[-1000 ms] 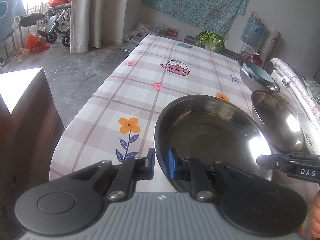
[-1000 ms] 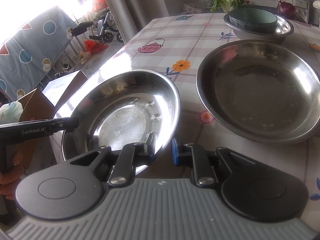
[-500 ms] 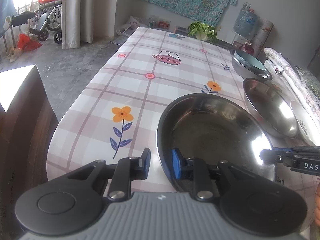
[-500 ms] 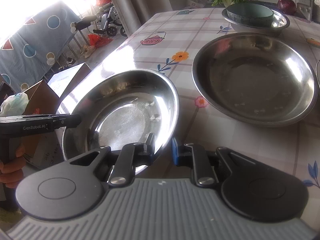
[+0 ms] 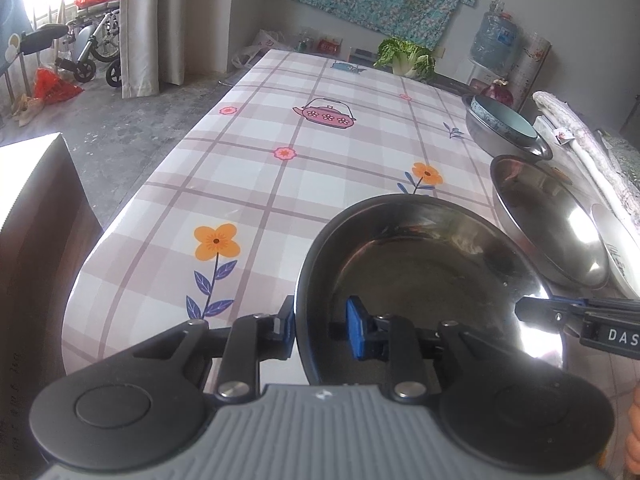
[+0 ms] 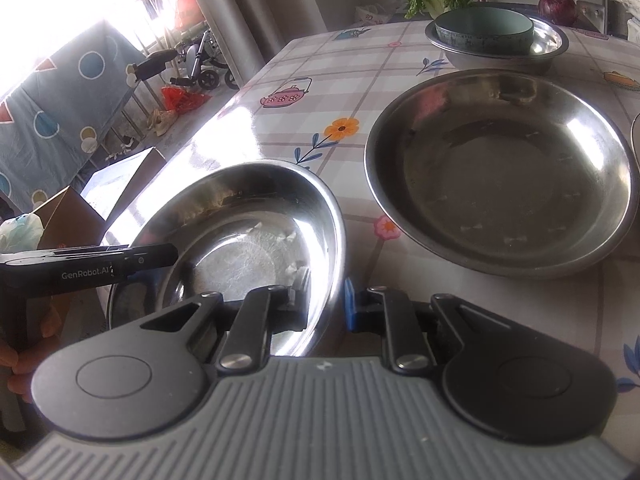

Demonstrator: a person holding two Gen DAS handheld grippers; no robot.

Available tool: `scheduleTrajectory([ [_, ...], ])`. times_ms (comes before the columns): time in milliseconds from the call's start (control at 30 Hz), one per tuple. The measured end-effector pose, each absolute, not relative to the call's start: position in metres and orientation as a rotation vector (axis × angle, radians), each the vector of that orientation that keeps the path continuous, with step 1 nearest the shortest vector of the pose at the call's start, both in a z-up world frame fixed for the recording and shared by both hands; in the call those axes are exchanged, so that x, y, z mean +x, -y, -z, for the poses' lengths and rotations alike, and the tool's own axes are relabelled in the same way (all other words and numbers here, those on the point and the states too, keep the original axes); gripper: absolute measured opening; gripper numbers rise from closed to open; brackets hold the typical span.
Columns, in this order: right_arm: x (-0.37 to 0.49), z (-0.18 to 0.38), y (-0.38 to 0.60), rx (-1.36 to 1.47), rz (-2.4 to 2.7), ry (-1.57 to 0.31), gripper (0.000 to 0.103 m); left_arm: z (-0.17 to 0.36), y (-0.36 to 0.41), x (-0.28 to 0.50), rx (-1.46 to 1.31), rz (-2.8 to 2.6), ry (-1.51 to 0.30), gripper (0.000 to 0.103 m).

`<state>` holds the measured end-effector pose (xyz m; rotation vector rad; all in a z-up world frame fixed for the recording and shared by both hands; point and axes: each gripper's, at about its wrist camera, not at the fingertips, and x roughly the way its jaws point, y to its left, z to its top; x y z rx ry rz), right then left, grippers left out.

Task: Organize plates and bowls

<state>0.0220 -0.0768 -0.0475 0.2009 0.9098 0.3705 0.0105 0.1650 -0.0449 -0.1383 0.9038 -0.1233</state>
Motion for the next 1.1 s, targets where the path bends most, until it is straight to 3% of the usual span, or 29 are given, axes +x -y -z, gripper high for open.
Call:
scheduleTrajectory([
  [433, 0.019, 0.052, 0.079, 0.183, -0.345, -0.913, 0.015, 0.05, -0.126, -0.003, 0.116, 0.087, -0.88, 0.032],
  [1100, 0.011, 0.05, 0.085, 0.139, -0.315, -0.901, 0.016, 0.049, -0.113, -0.015, 0.177, 0.106, -0.885, 0.035],
])
